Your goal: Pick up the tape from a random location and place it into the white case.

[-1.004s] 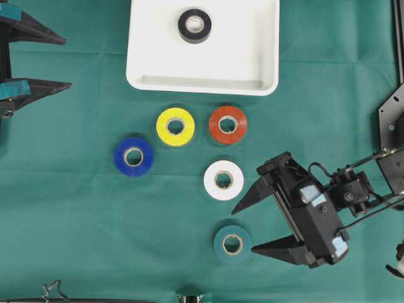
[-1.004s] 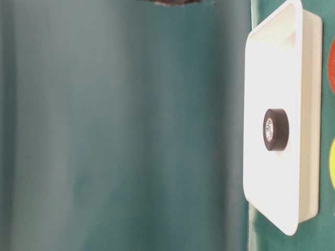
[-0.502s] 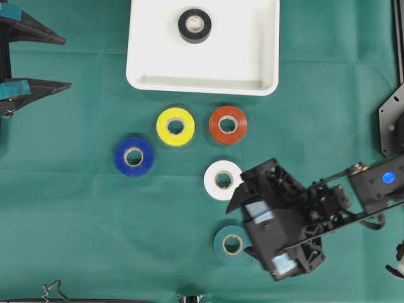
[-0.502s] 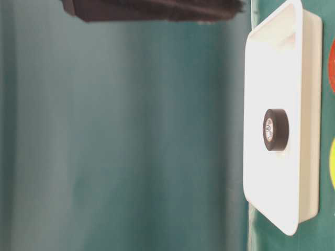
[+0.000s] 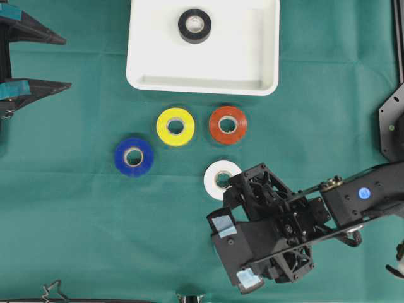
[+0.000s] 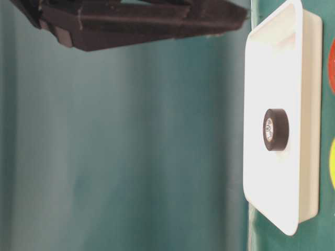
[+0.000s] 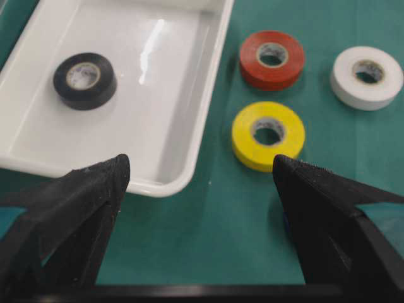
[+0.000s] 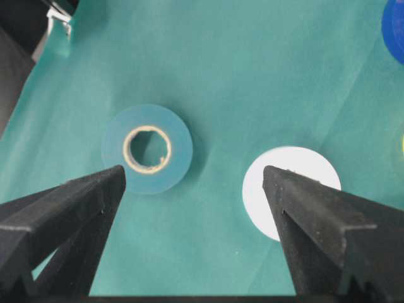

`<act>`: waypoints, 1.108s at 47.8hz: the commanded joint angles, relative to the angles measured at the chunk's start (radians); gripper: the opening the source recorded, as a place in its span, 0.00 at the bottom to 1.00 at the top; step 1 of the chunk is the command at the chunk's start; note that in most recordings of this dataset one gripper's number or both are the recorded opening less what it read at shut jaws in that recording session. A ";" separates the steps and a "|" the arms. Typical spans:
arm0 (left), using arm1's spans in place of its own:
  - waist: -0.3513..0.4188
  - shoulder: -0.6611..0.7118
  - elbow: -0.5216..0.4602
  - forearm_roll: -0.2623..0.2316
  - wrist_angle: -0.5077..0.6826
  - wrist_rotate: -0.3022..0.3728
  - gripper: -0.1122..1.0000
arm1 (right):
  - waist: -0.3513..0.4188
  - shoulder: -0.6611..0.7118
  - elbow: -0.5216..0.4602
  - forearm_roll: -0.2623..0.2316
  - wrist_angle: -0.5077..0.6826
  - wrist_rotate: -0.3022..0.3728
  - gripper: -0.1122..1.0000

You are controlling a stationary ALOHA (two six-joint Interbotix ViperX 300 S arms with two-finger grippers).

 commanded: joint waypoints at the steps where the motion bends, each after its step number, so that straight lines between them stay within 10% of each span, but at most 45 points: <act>1: -0.002 0.003 -0.011 -0.002 0.000 -0.002 0.99 | 0.002 -0.012 -0.028 0.003 -0.003 0.002 0.94; 53: -0.002 0.005 -0.011 -0.002 0.005 -0.002 0.99 | 0.002 0.017 -0.025 0.003 -0.002 0.003 0.94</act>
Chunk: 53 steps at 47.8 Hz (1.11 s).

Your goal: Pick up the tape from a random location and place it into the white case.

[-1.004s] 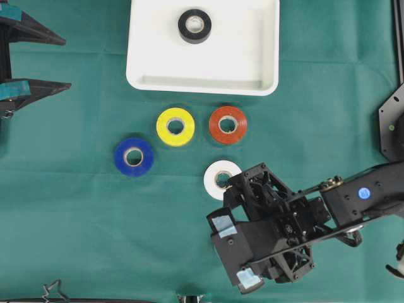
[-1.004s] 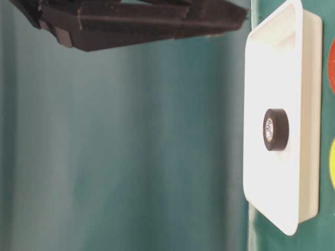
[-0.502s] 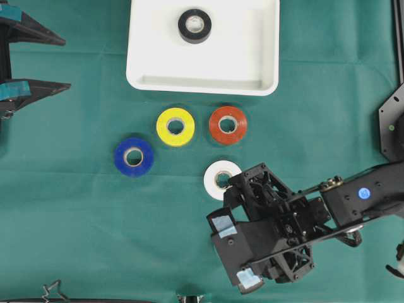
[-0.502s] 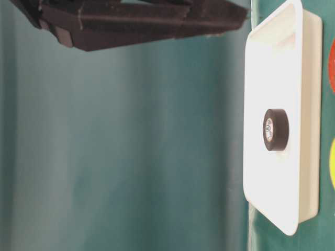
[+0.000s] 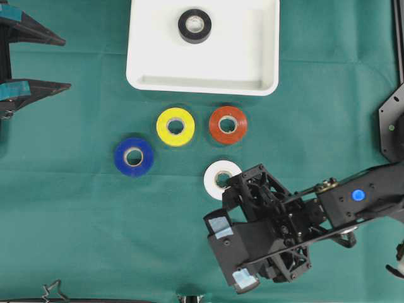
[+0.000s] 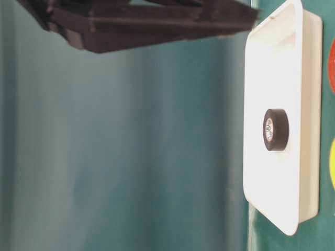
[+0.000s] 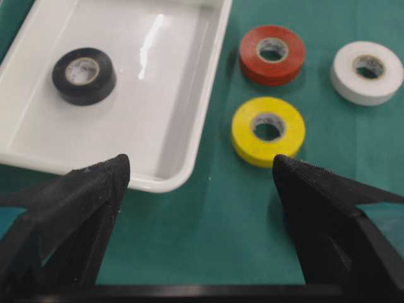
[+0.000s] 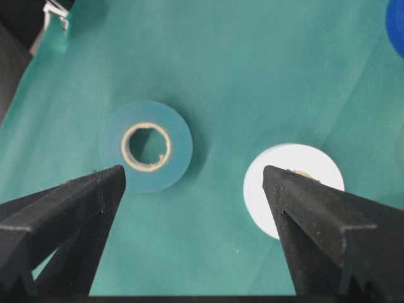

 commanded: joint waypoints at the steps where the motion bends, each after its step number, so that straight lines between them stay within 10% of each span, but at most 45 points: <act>1: -0.003 0.005 -0.011 0.000 -0.005 -0.002 0.99 | 0.003 -0.002 -0.025 0.002 -0.003 0.003 0.94; 53: -0.002 0.003 0.038 0.000 -0.008 -0.002 0.99 | 0.006 0.239 0.084 0.002 -0.247 0.055 0.94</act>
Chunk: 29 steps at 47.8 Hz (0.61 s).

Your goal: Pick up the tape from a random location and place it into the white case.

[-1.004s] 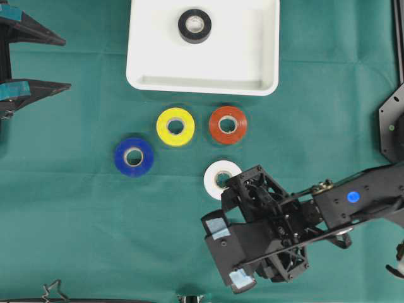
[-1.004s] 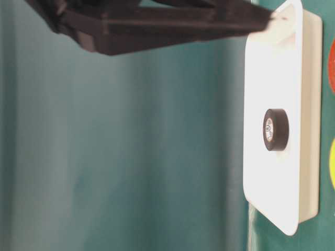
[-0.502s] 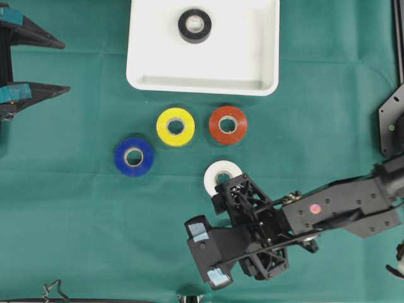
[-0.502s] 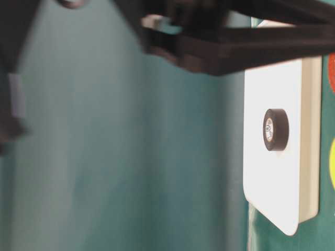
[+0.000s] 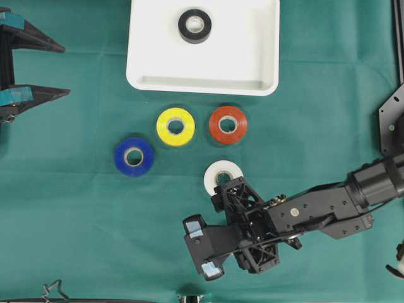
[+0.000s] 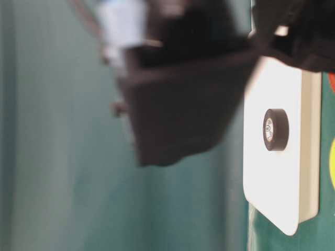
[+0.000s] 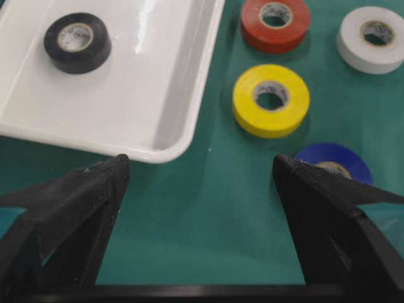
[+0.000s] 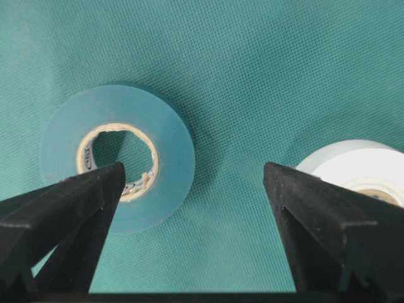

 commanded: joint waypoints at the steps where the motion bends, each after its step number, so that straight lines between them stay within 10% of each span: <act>1: -0.002 0.005 -0.009 0.000 -0.014 -0.002 0.99 | 0.006 -0.008 0.000 0.002 -0.025 0.003 0.94; 29: -0.002 0.003 -0.003 0.000 -0.018 -0.002 0.99 | 0.005 0.034 0.011 0.000 -0.081 0.002 0.94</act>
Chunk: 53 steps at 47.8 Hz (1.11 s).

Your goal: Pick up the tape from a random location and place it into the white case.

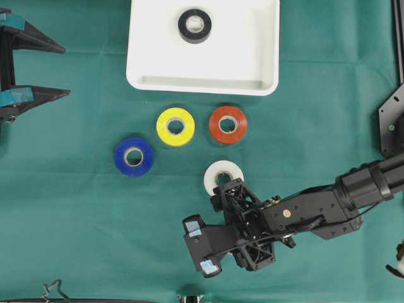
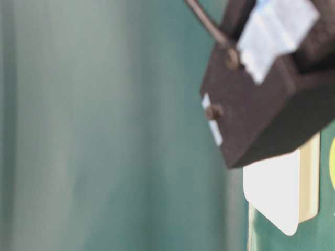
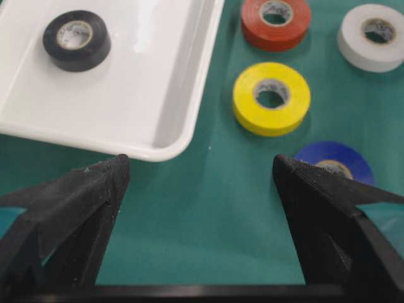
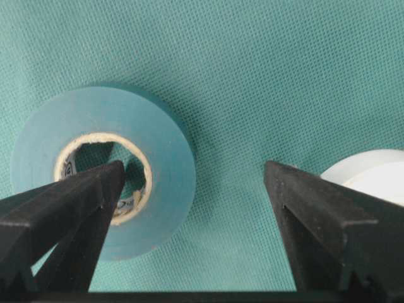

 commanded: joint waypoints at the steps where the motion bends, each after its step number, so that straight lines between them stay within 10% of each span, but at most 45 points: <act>1: 0.000 0.003 -0.012 0.000 -0.008 -0.002 0.99 | 0.006 -0.015 -0.008 0.000 -0.014 -0.002 0.93; 10: 0.000 0.003 -0.011 0.000 -0.008 -0.002 0.99 | 0.005 -0.017 -0.006 -0.003 -0.017 -0.002 0.84; 24: 0.000 0.000 -0.008 0.000 -0.008 -0.002 0.99 | 0.005 -0.017 -0.005 0.000 -0.014 -0.009 0.33; 53: 0.000 -0.005 -0.008 0.000 -0.006 -0.002 0.99 | 0.005 -0.018 -0.012 0.002 -0.012 -0.008 0.33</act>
